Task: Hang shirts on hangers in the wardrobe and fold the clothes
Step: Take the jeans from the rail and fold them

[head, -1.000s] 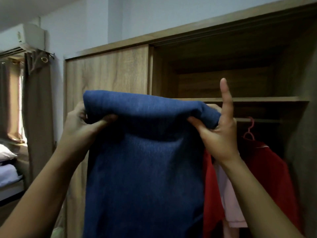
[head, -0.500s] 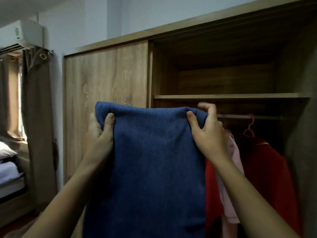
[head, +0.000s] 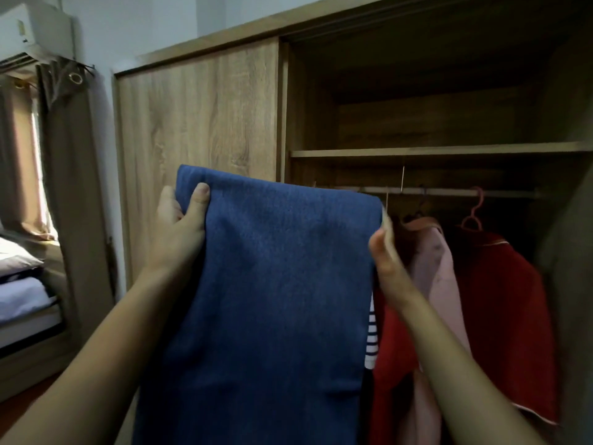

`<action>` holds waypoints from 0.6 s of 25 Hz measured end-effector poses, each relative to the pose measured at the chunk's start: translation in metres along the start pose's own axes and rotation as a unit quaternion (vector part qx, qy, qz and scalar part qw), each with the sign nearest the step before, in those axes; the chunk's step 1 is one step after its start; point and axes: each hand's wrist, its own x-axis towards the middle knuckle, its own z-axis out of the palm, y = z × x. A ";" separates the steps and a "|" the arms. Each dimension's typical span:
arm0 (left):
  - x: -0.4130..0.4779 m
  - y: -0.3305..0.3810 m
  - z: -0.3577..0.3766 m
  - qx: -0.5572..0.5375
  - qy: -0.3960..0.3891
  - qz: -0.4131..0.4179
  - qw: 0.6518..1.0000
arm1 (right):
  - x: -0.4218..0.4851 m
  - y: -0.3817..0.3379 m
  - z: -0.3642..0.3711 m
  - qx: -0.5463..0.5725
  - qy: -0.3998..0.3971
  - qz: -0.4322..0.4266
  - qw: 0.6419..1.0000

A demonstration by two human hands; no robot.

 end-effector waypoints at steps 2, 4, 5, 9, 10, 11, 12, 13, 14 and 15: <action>0.004 0.002 0.000 0.002 0.008 -0.010 1.000 | -0.012 0.021 0.014 0.002 -0.020 0.020 1.000; 0.014 0.000 -0.002 0.025 -0.007 -0.026 0.999 | -0.010 0.027 0.024 0.023 0.011 0.028 0.999; 0.023 -0.002 -0.006 0.045 -0.028 -0.045 0.998 | -0.006 0.023 0.024 0.031 0.031 0.034 0.998; 0.054 -0.007 -0.015 0.100 -0.127 -0.129 0.978 | 0.006 0.010 0.018 0.076 0.009 0.065 0.995; 0.059 -0.002 -0.014 0.108 -0.135 -0.139 0.975 | 0.006 0.012 0.020 0.094 0.003 0.078 0.993; 0.066 0.002 -0.012 0.103 -0.139 -0.154 0.973 | 0.006 0.015 0.024 0.118 0.004 0.089 0.989; 0.071 0.005 -0.014 0.085 -0.142 -0.171 0.971 | 0.008 0.016 0.029 0.146 0.015 0.101 0.984; 0.073 0.005 -0.018 0.061 -0.147 -0.188 0.969 | 0.011 0.017 0.032 0.177 0.032 0.116 0.977; 0.071 0.003 -0.026 0.041 -0.160 -0.210 0.964 | 0.013 0.019 0.033 0.206 0.055 0.130 0.968; 0.066 -0.002 -0.034 0.023 -0.178 -0.240 0.954 | 0.016 0.022 0.031 0.227 0.077 0.137 0.961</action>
